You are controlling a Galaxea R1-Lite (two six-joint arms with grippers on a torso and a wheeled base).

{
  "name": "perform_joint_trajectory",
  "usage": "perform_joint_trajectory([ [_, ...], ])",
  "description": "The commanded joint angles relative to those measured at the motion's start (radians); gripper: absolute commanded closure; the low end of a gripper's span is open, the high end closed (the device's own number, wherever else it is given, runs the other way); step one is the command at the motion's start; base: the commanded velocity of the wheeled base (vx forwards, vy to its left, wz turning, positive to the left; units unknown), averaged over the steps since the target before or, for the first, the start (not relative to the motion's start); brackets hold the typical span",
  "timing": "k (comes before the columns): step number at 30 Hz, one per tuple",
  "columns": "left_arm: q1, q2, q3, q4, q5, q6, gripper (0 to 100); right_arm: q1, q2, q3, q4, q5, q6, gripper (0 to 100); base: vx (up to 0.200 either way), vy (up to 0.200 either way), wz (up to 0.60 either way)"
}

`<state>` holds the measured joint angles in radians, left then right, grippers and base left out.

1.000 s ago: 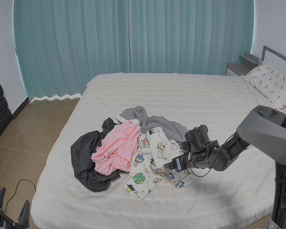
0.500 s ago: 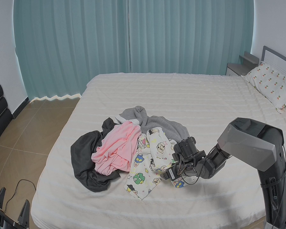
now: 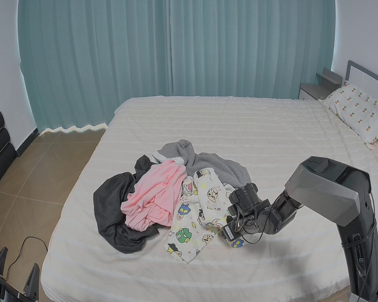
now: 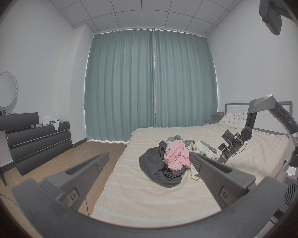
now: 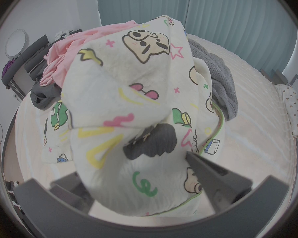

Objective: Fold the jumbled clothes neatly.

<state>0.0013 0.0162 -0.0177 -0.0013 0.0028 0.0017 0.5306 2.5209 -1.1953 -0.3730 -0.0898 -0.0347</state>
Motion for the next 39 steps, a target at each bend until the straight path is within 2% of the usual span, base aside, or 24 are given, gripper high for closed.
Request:
perform_joint_trajectory([
  [1, 0.0, -0.016, 0.018, 0.0, 0.0, 0.0, 0, -0.004, -0.011, 0.006, -0.003, -0.001, 0.004, 100, 0.0, 0.0, 0.0],
  [8, 0.0, -0.016, 0.018, 0.0, 0.002, 0.001, 0, -0.009, -0.163, 0.148, -0.014, 0.058, 0.036, 100, 0.0, 0.0, 0.0],
  [11, 0.0, -0.016, 0.018, 0.0, 0.002, 0.003, 0, -0.011, -0.263, 0.23, -0.063, 0.119, 0.07, 100, 0.0, 0.0, 0.0],
  [12, 0.0, -0.016, 0.018, 0.0, 0.002, 0.001, 0, -0.009, -0.317, 0.278, -0.103, 0.166, 0.095, 100, 0.0, 0.0, 0.0],
  [15, 0.0, -0.016, 0.018, -0.002, 0.0, 0.003, 0, -0.009, -0.419, 0.364, -0.176, 0.223, 0.133, 100, 0.0, 0.0, 0.0],
  [19, 0.0, -0.016, 0.018, -0.002, 0.002, 0.011, 0, -0.017, -0.54, 0.447, -0.251, 0.239, 0.16, 100, 0.0, 0.0, 0.0],
  [22, 0.0, -0.016, 0.018, -0.003, 0.002, 0.049, 0, -0.023, -0.636, 0.485, -0.284, 0.275, 0.18, 100, 0.0, 0.0, 0.0],
  [25, 0.0, -0.016, 0.018, -0.003, -0.001, 0.055, 0, -0.02, -0.729, 0.488, -0.285, 0.309, 0.202, 100, 0.0, 0.0, 0.0],
  [28, 0.0, -0.016, 0.018, -0.005, 0.0, 0.05, 0, -0.017, -0.771, 0.477, -0.288, 0.314, 0.205, 100, 0.0, 0.0, 0.0],
  [29, 0.0, -0.016, -0.015, -0.023, 0.002, 0.031, 0, -0.014, -0.792, 0.467, -0.288, 0.314, 0.205, 100, 0.0, 0.0, 0.0],
  [30, -0.007, 0.039, -0.194, -0.066, 0.011, -0.074, 0, -0.001, -0.817, 0.448, -0.287, 0.314, 0.205, 100, 0.0, 0.0, 0.0],
  [33, -0.012, 0.208, -0.366, -0.04, -0.003, -0.207, 0, 0.014, -0.833, 0.408, -0.285, 0.314, 0.205, 100, 0.0, 0.0, 0.0],
  [34, -0.015, 0.327, -0.413, -0.006, -0.029, -0.201, 0, 0.028, -0.838, 0.365, -0.282, 0.314, 0.205, 100, 0.0, 0.0, 0.0],
  [35, -0.017, 0.344, -0.418, -0.005, -0.035, -0.2, 0, 0.031, -0.84, 0.358, -0.282, 0.314, 0.206, 100, 0.0, 0.0, 0.0],
  [37, -0.043, 0.444, -0.424, -0.009, -0.129, -0.186, 0, 0.045, -0.84, 0.304, -0.276, 0.314, 0.206, 100, 0.0, 0.0, 0.0],
  [38, -0.049, 0.455, -0.424, -0.011, -0.147, -0.183, 0, 0.046, -0.84, 0.295, -0.276, 0.314, 0.208, 100, 0.0, 0.0, 0.0],
  [39, -0.095, 0.504, -0.426, -0.016, -0.27, -0.163, 0, 0.057, -0.837, 0.252, -0.271, 0.314, 0.208, 100, 0.0, 0.0, 0.0],
])
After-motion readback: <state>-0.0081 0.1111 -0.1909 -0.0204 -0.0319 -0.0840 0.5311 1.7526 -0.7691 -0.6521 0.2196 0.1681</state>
